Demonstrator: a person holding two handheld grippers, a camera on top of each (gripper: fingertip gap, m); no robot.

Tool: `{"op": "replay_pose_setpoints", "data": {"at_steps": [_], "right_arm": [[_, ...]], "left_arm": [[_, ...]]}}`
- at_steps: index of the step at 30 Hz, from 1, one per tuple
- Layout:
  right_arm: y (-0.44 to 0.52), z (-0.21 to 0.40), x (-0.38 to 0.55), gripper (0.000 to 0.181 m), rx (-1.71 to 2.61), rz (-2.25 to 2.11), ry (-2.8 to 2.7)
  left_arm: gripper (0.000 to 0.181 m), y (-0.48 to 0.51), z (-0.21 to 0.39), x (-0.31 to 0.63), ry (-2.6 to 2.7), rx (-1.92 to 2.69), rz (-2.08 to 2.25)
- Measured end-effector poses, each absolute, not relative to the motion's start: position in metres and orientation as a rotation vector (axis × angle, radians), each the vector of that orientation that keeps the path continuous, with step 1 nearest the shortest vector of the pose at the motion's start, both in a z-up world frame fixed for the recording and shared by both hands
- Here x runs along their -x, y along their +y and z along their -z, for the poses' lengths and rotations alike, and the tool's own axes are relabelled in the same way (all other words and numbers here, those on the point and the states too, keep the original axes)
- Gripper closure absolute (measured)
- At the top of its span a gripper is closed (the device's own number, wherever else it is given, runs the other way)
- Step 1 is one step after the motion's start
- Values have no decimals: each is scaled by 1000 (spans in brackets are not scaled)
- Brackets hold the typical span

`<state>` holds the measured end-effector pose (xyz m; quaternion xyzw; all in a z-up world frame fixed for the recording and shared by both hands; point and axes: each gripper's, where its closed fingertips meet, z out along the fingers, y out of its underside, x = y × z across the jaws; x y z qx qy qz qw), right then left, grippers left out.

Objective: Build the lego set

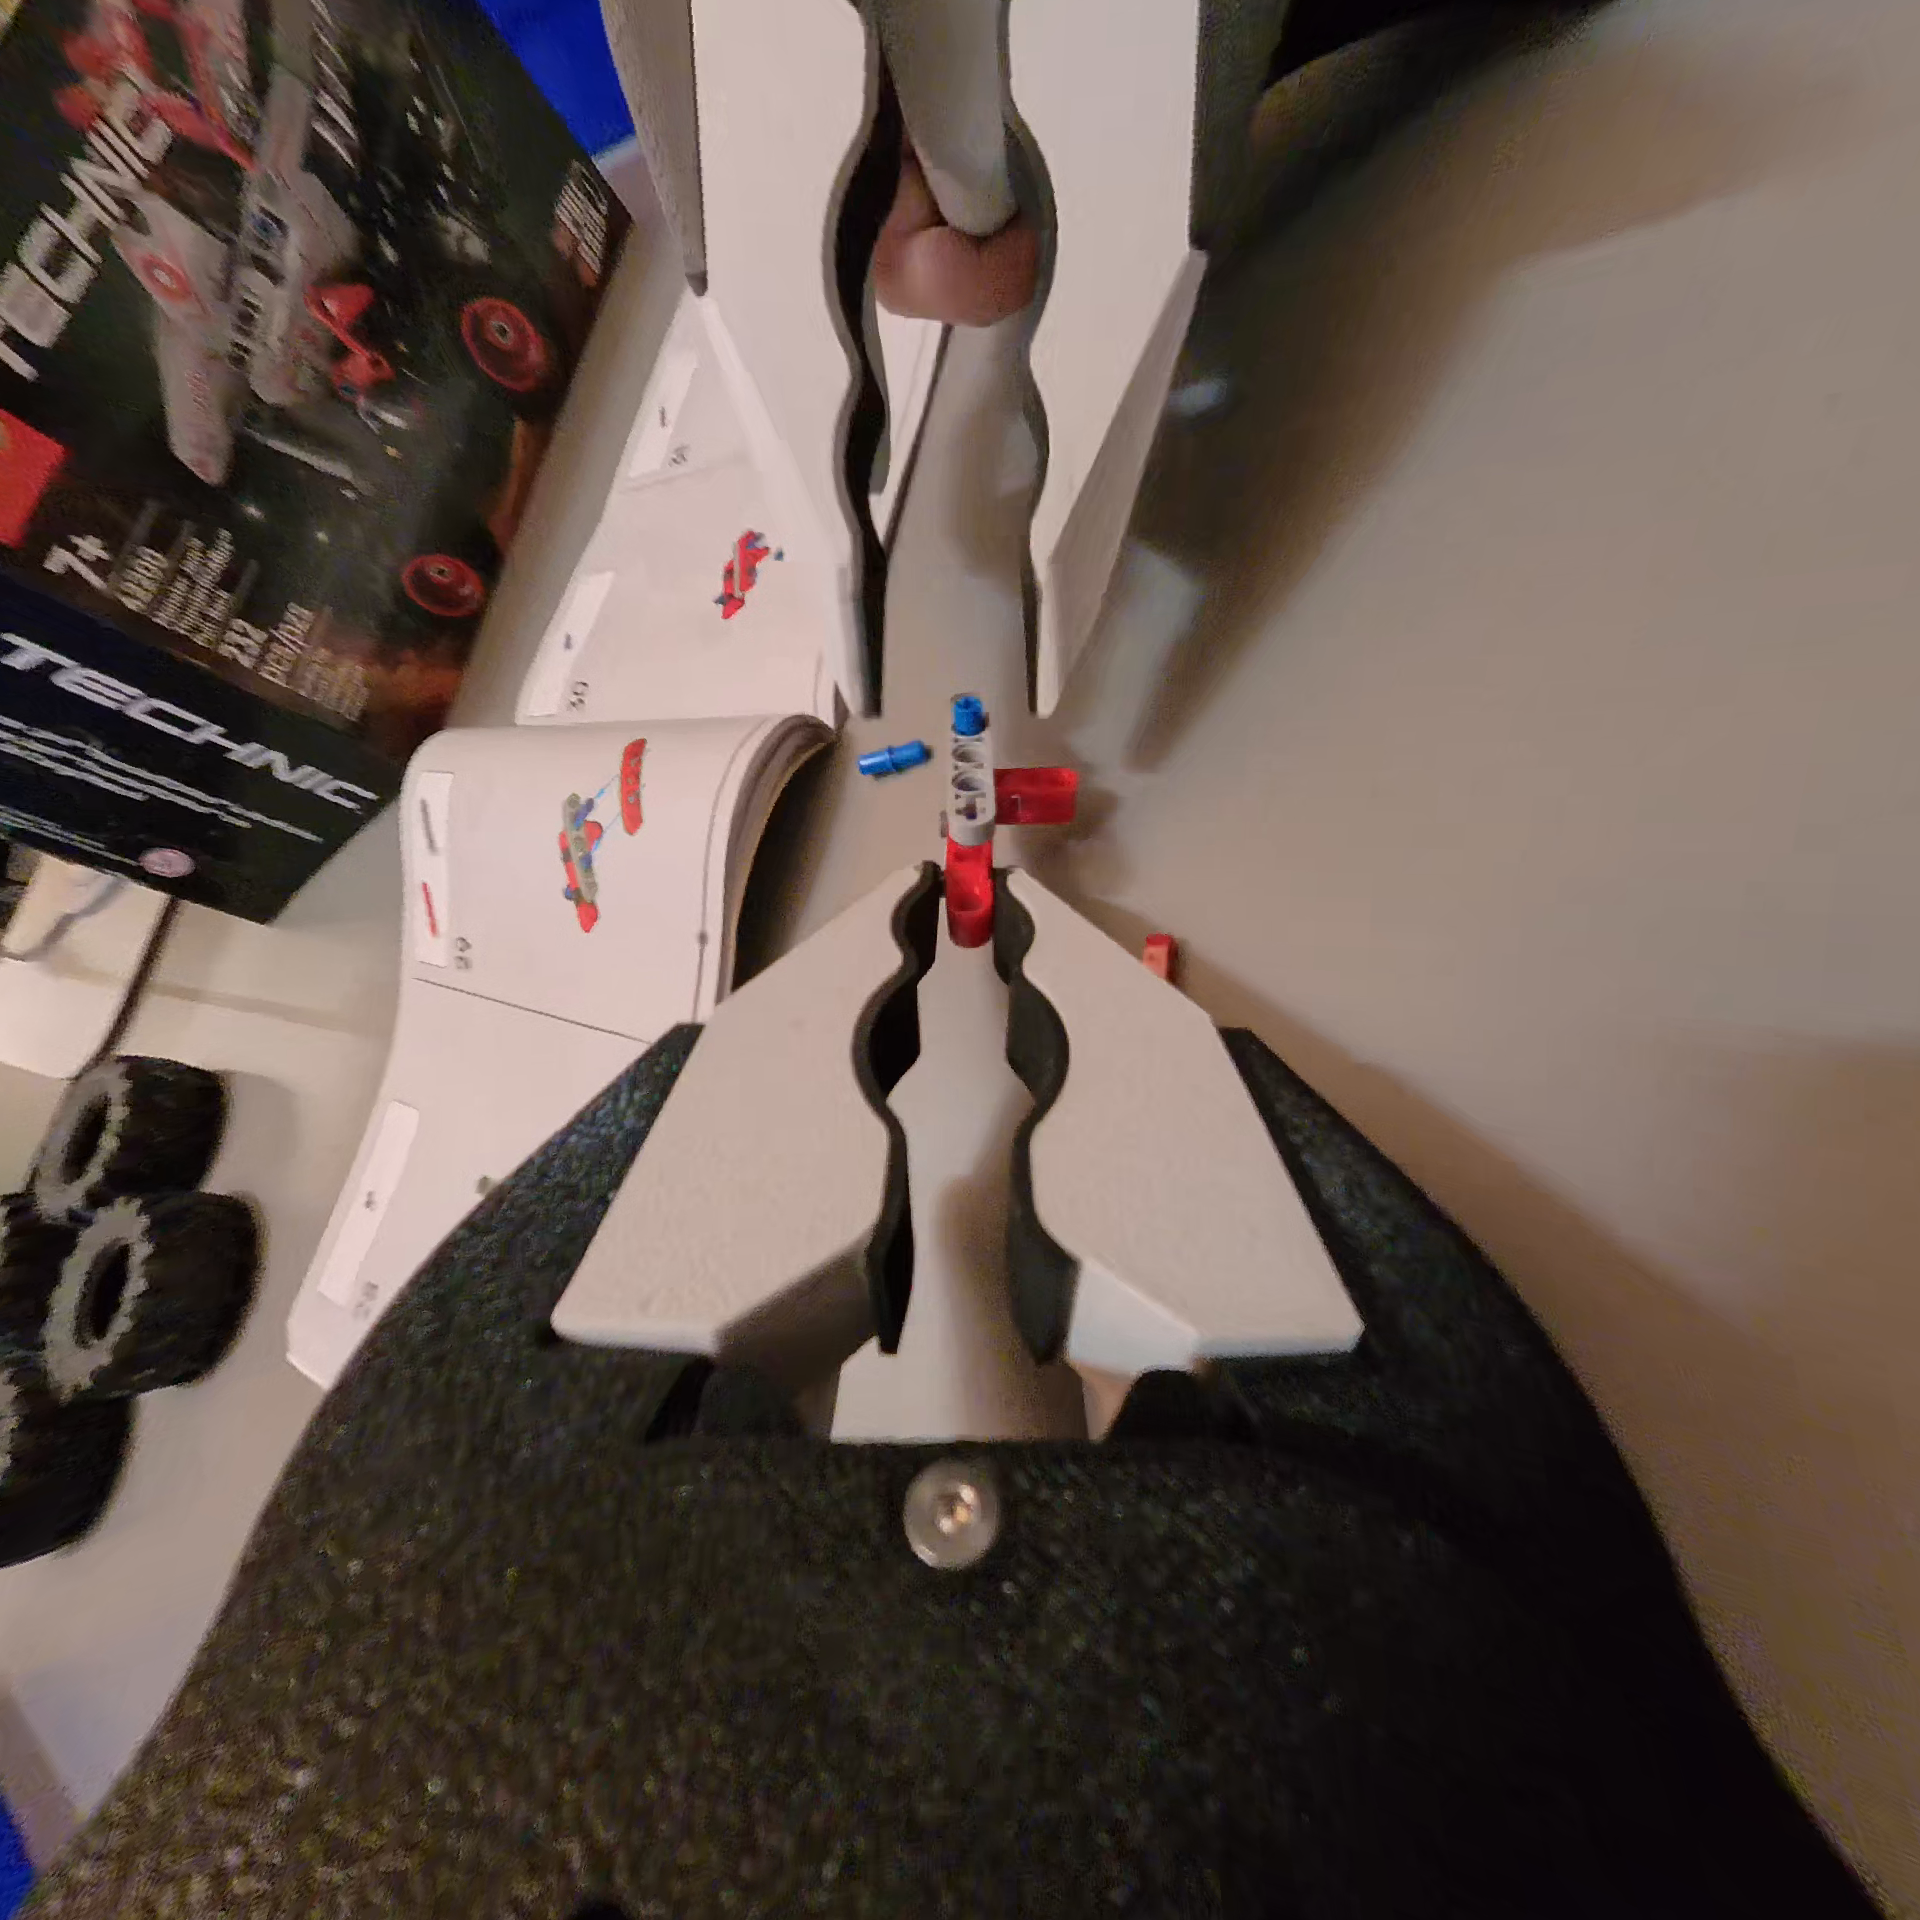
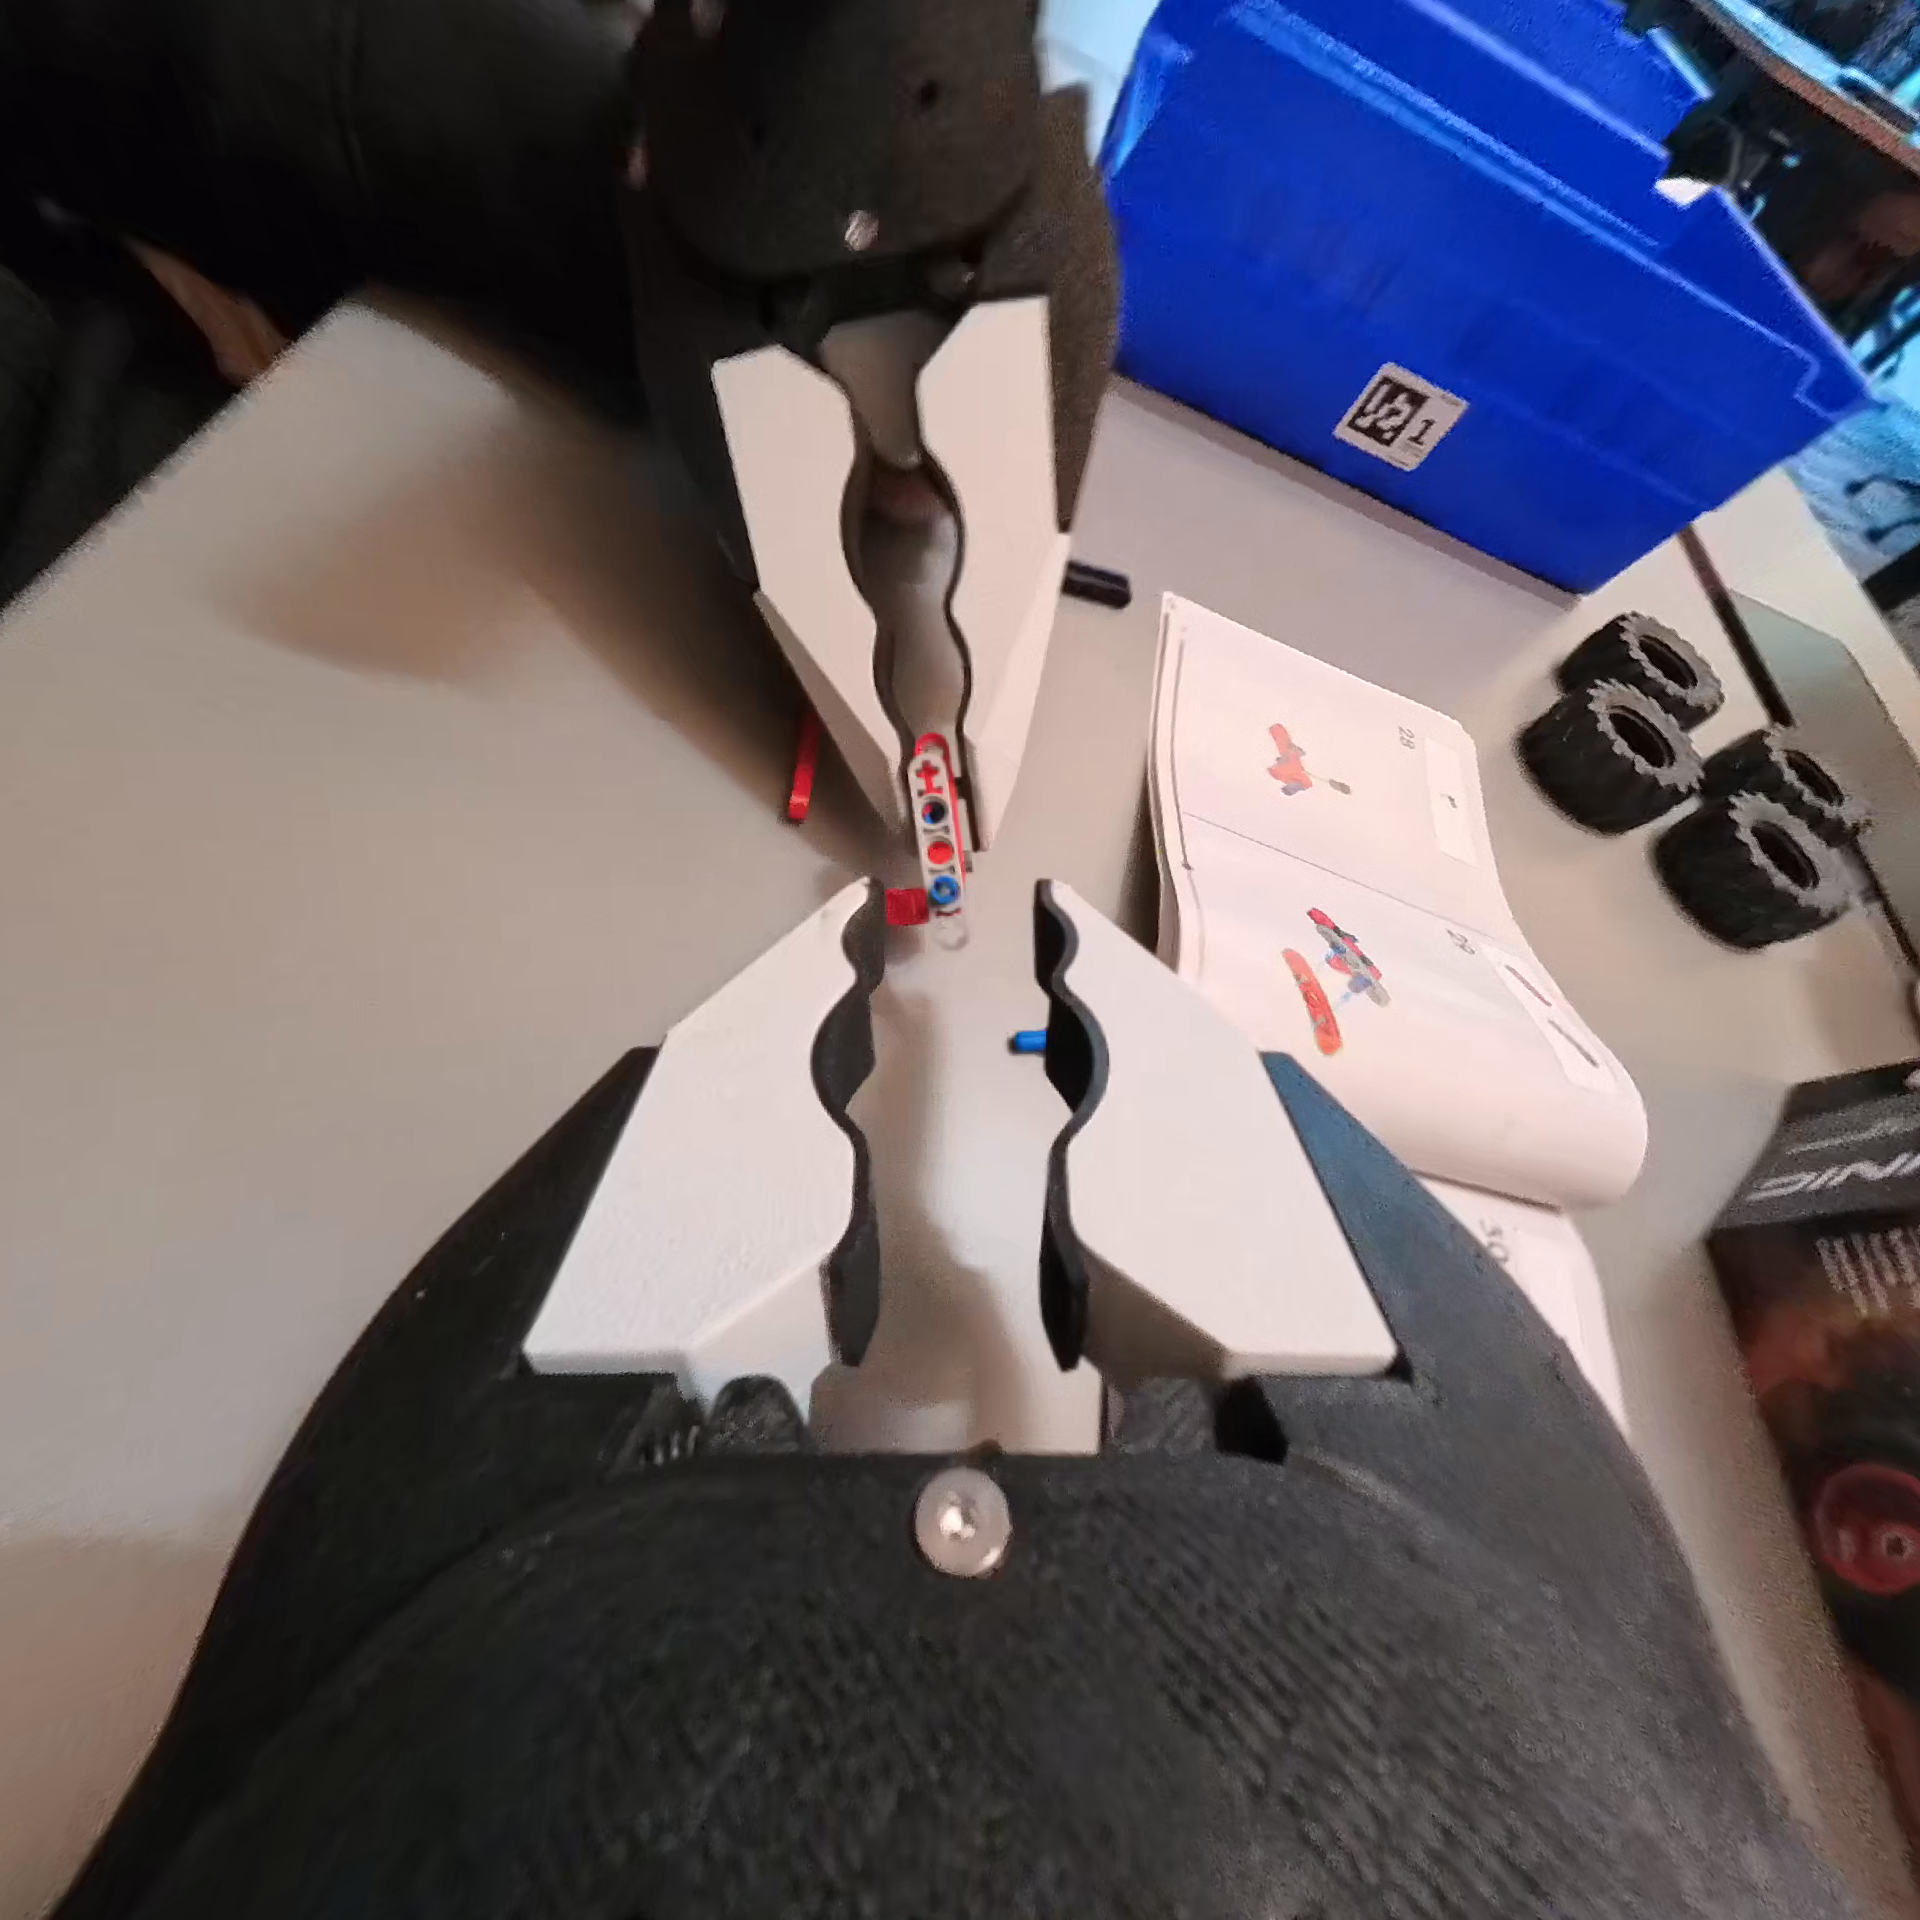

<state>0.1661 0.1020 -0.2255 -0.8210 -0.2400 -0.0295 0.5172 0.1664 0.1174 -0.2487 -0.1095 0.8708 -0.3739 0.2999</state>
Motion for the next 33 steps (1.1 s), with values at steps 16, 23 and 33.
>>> {"op": "replay_pose_setpoints", "data": {"at_steps": [16, 23, 33], "right_arm": [[92, 174, -155, 145, 1728, -565, -166], [86, 161, -150, 163, 1632, -620, -208], [79, 161, -135, 163, 1616, -572, -351]], "left_arm": [[175, 113, 172, -163, 1675, -140, 790], [175, 105, 165, -155, 1561, -290, 631], [175, 93, 166, -146, 1505, -405, 575]]}}
